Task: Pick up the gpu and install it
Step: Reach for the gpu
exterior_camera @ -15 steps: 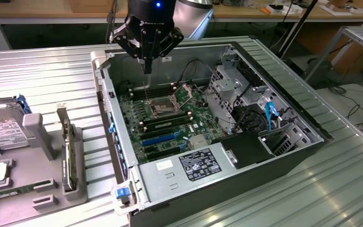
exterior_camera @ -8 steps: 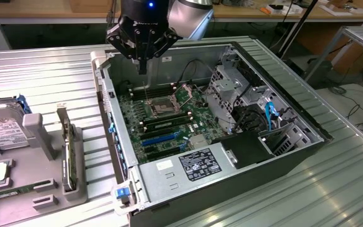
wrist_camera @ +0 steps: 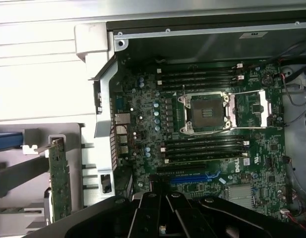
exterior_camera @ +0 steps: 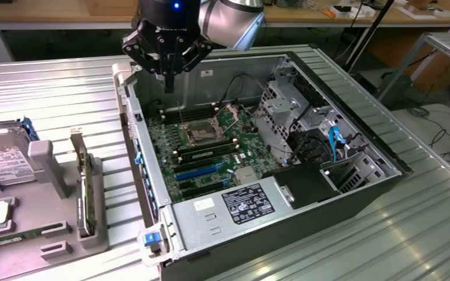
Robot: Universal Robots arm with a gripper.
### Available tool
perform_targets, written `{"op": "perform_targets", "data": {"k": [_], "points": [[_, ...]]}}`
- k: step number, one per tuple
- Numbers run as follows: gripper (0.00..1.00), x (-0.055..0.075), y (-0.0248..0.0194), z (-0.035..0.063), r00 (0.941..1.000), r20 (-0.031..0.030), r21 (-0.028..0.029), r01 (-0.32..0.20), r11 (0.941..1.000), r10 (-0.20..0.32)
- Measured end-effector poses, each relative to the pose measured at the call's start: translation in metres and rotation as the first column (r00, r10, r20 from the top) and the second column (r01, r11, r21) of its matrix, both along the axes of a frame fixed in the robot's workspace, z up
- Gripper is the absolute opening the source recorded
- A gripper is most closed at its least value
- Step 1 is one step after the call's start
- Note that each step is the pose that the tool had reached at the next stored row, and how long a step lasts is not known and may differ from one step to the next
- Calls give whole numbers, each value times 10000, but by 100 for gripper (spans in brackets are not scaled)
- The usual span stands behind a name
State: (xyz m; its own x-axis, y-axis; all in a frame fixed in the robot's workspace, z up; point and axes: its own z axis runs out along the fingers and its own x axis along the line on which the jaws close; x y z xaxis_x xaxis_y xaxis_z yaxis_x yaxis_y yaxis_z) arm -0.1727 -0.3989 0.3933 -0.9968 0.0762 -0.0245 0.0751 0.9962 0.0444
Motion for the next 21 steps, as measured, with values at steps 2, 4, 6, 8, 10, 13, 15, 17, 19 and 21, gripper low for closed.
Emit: {"op": "perform_targets", "data": {"k": [2, 4, 6, 8, 10, 13, 15, 17, 19, 21], "points": [[11, -36, 0, 0, 10000, -1, -1, 0, 10000, 0], [11, -66, 0, 0, 10000, 0, 0, 0, 10000, 0], [11, -89, 0, 0, 10000, 0, 0, 0, 10000, 0], [11, -112, 0, 0, 10000, 0, 0, 1, 10000, -1], [11, -132, 0, 0, 10000, 0, 0, 0, 10000, 0], [11, -162, 0, 0, 10000, 0, 0, 0, 10000, 0], [11, -164, 0, 0, 10000, 0, 0, 0, 10000, 0], [11, -164, 0, 0, 10000, -1, -1, -1, 10000, 1], [11, -165, 0, 0, 10000, -1, 0, 0, 10000, 0], [11, -170, 0, 0, 10000, 0, 0, 1, 10000, -1]]}}
